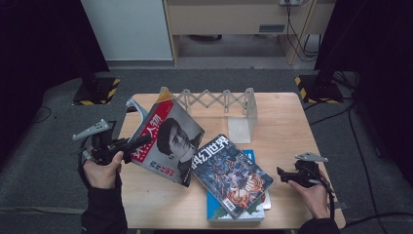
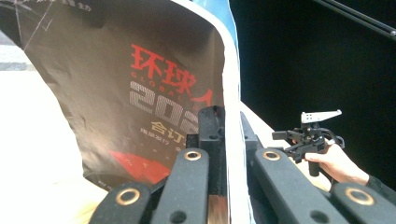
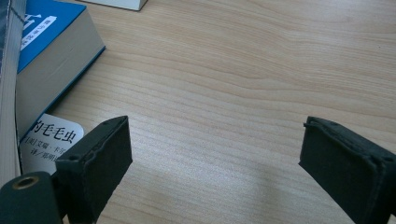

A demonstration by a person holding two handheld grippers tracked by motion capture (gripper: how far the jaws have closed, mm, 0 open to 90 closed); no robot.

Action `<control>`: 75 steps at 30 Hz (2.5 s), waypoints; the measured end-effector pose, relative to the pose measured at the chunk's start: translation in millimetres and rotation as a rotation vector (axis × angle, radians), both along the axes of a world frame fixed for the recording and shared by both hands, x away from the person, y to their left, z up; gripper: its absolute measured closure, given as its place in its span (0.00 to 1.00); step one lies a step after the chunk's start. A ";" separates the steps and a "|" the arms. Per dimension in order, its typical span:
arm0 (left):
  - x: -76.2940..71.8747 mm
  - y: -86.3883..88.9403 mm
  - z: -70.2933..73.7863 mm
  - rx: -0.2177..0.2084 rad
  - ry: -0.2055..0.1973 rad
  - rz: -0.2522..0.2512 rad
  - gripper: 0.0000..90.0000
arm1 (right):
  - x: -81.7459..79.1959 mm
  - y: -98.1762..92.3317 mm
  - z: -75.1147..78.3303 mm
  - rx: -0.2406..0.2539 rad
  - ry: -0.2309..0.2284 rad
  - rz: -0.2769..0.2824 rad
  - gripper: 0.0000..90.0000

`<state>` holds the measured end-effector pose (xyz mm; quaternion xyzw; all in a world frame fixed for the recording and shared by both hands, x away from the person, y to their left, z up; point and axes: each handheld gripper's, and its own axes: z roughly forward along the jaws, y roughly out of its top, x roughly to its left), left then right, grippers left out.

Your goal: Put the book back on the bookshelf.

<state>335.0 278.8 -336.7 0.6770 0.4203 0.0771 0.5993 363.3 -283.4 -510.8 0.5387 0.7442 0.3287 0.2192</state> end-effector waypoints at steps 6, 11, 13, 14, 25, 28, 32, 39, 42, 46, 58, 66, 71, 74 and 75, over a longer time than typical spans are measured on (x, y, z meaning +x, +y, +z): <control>5.7 -4.9 4.5 0.013 -0.015 -0.040 0.96 | 0.1 0.2 -0.4 0.001 0.003 -0.001 0.10; 18.5 -7.7 6.5 0.024 0.007 -0.074 0.96 | 0.1 -1.1 -1.2 -0.002 0.008 -0.002 0.10; 23.5 -10.7 8.3 0.033 0.011 -0.083 0.96 | 0.4 -1.1 -1.4 0.000 0.008 -0.005 0.10; 25.3 -12.5 9.5 0.036 0.013 -0.086 0.96 | 0.3 -1.0 -1.3 -0.001 0.008 -0.002 0.10; 39.3 -17.3 22.0 0.127 0.045 -0.036 0.96 | 0.0 -1.4 -1.0 0.000 0.007 -0.001 0.10; 41.8 -10.7 25.1 0.150 0.054 -0.012 0.96 | 0.1 -1.1 -1.2 -0.001 0.007 -0.003 0.10; 49.2 -5.0 29.6 0.201 0.066 -0.010 0.96 | 0.4 -0.5 -2.0 -0.004 0.009 0.001 0.10; 56.5 -5.3 32.2 0.252 0.072 0.006 0.96 | 0.3 -1.1 -1.4 -0.001 0.009 -0.006 0.10; 56.4 -0.5 29.8 0.259 0.079 0.025 0.96 | 0.3 -2.0 -0.7 0.000 0.004 -0.004 0.10; 54.3 11.1 25.8 0.263 0.082 0.053 0.96 | 0.5 -2.1 -0.9 -0.002 0.005 -0.004 0.10; 56.4 16.8 19.3 0.314 0.060 0.175 0.96 | 0.9 -2.3 -1.8 -0.003 0.007 -0.003 0.10; 57.1 15.7 17.9 0.318 0.058 0.284 0.96 | 1.1 -1.7 -2.1 -0.001 0.013 -0.002 0.10; 56.2 19.5 17.9 0.286 0.062 0.334 0.96 | 1.2 -2.6 -1.9 -0.004 0.007 -0.001 0.10; 56.4 21.9 19.6 0.286 0.061 0.334 0.96 | 1.0 -2.6 -1.7 -0.003 0.008 -0.003 0.10; 56.7 22.4 20.2 0.288 0.064 0.332 0.96 | 1.0 -2.6 -1.7 -0.003 0.008 -0.003 0.10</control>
